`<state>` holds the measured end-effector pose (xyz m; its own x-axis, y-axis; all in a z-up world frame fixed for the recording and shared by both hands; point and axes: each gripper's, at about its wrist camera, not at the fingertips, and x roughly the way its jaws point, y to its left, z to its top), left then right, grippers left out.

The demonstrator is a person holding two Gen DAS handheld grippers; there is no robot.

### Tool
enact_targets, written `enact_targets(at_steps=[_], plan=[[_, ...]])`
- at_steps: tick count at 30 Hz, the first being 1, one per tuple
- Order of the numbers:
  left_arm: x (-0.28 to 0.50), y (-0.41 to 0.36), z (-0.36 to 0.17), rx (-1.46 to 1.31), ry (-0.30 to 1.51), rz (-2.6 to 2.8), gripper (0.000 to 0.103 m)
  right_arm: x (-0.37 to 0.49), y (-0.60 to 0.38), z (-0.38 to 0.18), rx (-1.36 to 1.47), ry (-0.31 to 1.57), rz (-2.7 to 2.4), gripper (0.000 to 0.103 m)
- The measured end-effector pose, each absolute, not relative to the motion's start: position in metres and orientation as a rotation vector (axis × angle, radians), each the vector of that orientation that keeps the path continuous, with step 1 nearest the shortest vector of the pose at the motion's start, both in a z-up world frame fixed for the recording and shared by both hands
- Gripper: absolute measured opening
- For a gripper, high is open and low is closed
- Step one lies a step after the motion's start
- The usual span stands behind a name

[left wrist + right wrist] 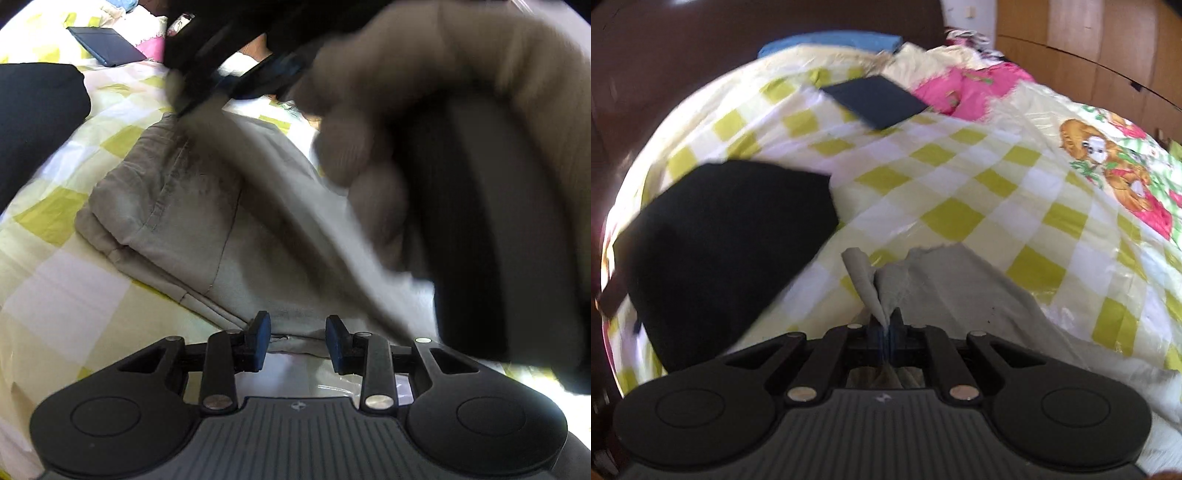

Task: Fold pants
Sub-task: 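Lower the held hem onto the folded pants with the right gripper, then open the right gripper and release the hem onto the pants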

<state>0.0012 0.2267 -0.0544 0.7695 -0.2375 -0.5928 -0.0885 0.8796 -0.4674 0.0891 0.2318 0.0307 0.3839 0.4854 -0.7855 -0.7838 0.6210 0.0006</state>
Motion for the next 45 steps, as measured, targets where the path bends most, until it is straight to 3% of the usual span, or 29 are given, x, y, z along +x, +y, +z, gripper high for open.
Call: enact_targets(at_steps=[5, 13, 19, 28, 37, 45], plan=[[0.004, 0.225, -0.051, -0.452, 0.708, -0.082, 0.048, 0.086, 0.236, 0.021, -0.463, 0.936, 0.928, 0.015], [-0.013, 0.228, -0.044, -0.484, 0.689, -0.073, 0.051, 0.078, 0.176, 0.050, -0.279, 0.971, 1.029, 0.025], [-0.033, 0.238, -0.038, -0.510, 0.626, -0.022, 0.051, 0.076, 0.057, 0.064, -0.197, 0.938, 0.810, 0.033], [-0.022, 0.183, -0.021, -0.255, 0.646, -0.054, 0.051, 0.049, -0.146, 0.039, 0.076, 0.983, 0.338, 0.037], [-0.022, 0.134, -0.002, -0.085, 0.710, -0.066, 0.051, 0.014, -0.096, 0.018, -0.151, 0.823, 0.546, 0.035], [-0.029, 0.128, 0.005, -0.024, 0.713, -0.053, 0.051, 0.011, -0.094, 0.006, -0.276, 0.833, 0.590, 0.036]])
